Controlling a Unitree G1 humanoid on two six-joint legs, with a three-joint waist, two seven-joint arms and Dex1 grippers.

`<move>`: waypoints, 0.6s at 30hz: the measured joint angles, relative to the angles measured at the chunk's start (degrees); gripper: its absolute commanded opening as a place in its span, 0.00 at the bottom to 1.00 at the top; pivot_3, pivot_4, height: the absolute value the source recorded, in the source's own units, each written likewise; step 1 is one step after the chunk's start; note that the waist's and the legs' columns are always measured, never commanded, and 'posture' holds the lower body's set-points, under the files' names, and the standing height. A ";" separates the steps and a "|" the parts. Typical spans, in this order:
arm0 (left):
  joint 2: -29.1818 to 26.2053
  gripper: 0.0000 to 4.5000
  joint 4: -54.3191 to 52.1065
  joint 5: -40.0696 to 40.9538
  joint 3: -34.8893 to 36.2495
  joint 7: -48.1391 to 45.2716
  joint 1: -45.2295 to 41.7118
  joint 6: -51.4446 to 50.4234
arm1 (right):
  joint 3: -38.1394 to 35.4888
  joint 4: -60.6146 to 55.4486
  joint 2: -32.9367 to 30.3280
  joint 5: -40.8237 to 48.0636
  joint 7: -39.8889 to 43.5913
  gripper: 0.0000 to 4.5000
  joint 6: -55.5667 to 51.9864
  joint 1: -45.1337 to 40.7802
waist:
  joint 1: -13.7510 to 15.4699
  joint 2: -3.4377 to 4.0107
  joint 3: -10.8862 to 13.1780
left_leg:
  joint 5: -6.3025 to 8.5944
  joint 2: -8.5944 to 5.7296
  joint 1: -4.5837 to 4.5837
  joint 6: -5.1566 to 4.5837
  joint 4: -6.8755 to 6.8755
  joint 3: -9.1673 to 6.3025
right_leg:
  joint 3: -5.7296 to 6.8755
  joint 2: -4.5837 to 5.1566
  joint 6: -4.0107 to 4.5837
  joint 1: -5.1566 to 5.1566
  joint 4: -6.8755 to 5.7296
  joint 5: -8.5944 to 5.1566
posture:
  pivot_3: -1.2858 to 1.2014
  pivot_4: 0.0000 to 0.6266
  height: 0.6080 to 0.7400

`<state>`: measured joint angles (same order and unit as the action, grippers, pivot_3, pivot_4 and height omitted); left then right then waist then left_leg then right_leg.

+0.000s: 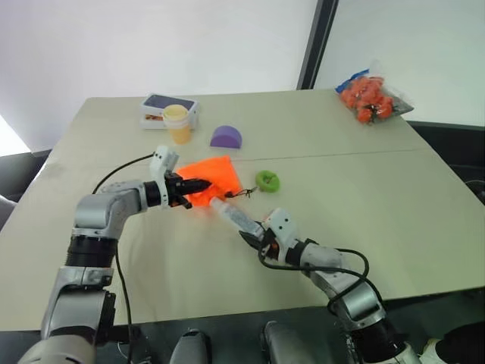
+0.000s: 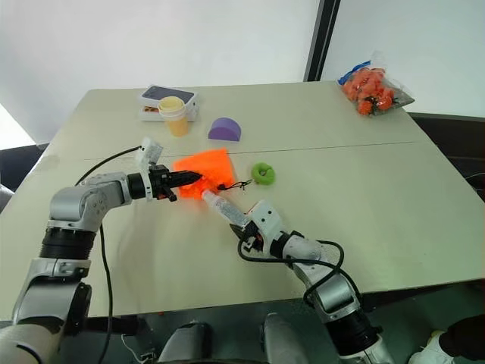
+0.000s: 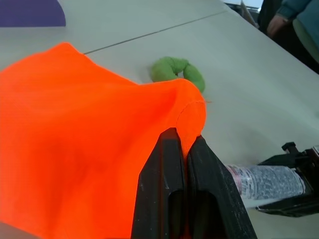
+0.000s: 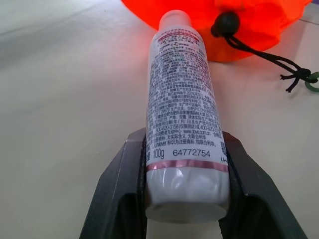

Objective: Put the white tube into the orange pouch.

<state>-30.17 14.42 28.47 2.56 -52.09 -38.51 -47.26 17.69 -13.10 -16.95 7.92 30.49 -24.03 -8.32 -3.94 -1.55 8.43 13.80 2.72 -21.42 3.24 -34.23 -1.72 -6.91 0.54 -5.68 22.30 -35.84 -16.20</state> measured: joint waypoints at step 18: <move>0.28 0.00 0.01 0.25 -1.07 -2.85 -2.25 -0.13 | -1.32 1.13 5.51 -0.27 -3.53 0.25 -0.54 -3.98 | 0.01 -0.01 0.00 | 0.00 0.01 -0.01 0.00 0.02 0.00 | 0.00 0.00 -0.01 0.02 -0.02 0.01 | 0.52 0.24 0.87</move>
<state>-29.89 14.44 28.72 1.49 -54.94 -40.76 -47.39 16.38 -11.97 -11.45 7.65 26.97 -24.57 -12.29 -3.93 -1.55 8.43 13.80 2.73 -21.43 3.24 -34.22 -1.72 -6.91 0.54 -5.69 22.32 -35.86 -16.19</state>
